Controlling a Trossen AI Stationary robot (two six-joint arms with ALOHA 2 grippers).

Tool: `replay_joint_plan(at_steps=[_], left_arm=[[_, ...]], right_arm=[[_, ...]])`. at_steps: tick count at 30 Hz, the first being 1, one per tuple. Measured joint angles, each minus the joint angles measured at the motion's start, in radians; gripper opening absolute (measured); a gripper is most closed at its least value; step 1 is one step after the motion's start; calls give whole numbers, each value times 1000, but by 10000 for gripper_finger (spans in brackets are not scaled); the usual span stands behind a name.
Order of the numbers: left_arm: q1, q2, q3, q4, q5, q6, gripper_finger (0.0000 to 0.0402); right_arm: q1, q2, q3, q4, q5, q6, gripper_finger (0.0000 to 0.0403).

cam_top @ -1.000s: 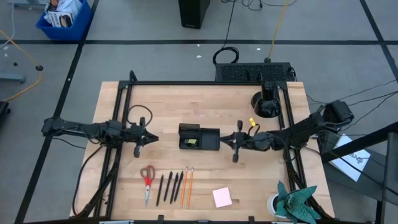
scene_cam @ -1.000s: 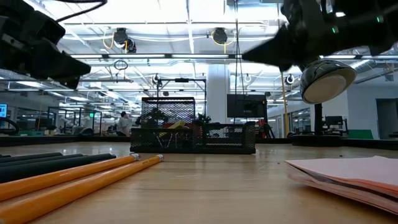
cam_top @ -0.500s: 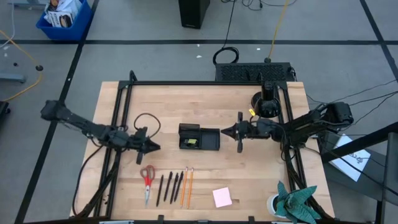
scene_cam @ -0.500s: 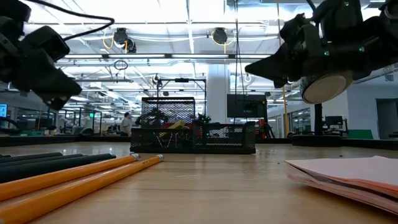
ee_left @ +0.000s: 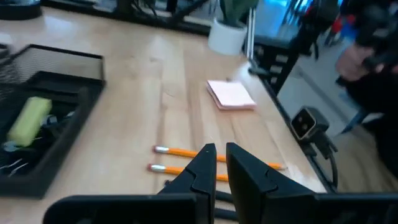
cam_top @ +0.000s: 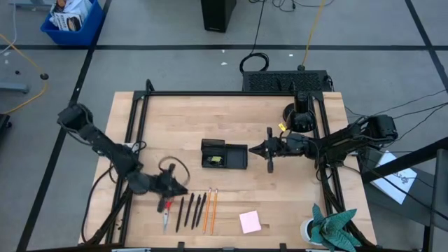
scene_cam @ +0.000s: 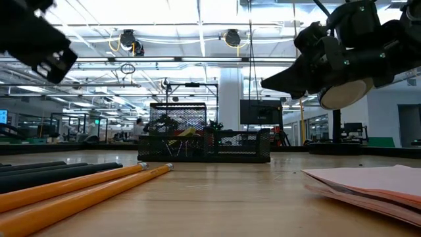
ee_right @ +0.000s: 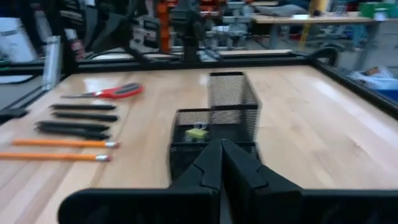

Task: Pick and place office supplies into organizer
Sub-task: Put the right orange pencil into the black desk organizer

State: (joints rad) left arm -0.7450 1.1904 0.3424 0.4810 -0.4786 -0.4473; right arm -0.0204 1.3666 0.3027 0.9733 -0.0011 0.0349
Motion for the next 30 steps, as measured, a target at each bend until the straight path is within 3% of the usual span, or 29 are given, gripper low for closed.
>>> replay_joint_plan(at_steps=[7,12,15,21,27,30], left_arm=[[-43,191,281,-314,-27,-12,42],[-70,226,340,-304,-134,-13,42],[-65,234,352,-283,-177,-130,42],[-75,321,429,-333,-153,-309,42],[-75,445,642,-598,-174,-557,42],[-54,524,789,-775,-130,-708,42]], right_arm=[[-6,0,0,3,-4,-25,0],[-37,0,0,2,-4,-23,0],[-54,0,0,-2,-4,-27,0],[-77,0,1,-20,-4,-28,0],[-98,0,1,-22,-2,-51,0],[-104,0,1,-29,-2,-44,0]])
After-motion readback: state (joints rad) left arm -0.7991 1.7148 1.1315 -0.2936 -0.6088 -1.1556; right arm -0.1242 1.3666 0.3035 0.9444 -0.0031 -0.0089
